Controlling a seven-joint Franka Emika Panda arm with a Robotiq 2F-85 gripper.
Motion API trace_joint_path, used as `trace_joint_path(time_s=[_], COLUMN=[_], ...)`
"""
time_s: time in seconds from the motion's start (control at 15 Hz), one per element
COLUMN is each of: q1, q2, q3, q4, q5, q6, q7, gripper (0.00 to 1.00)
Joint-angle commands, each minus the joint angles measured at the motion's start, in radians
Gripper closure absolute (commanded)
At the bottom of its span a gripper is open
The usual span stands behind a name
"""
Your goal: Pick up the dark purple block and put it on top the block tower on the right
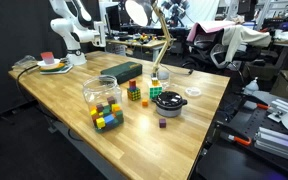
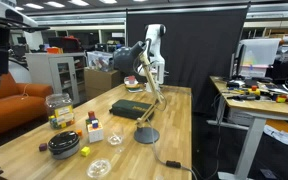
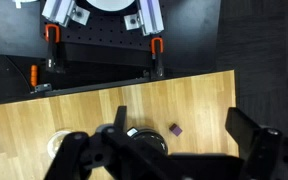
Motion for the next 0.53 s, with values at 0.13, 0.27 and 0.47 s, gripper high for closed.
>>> trace_joint_path(time_s=[0.13, 0.27, 0.47], q1=[0.005, 0.023, 0.042], q2=[0.029, 0.094, 0.201], q3=[0.03, 0.065, 0.134], q4=[-0.006, -0.014, -0.014], q5=[0.039, 0.107, 0.196], q6=[0.015, 0.052, 0.153], q7=[0.01, 0.052, 0.145], gripper=[0.0, 0.0, 0.0])
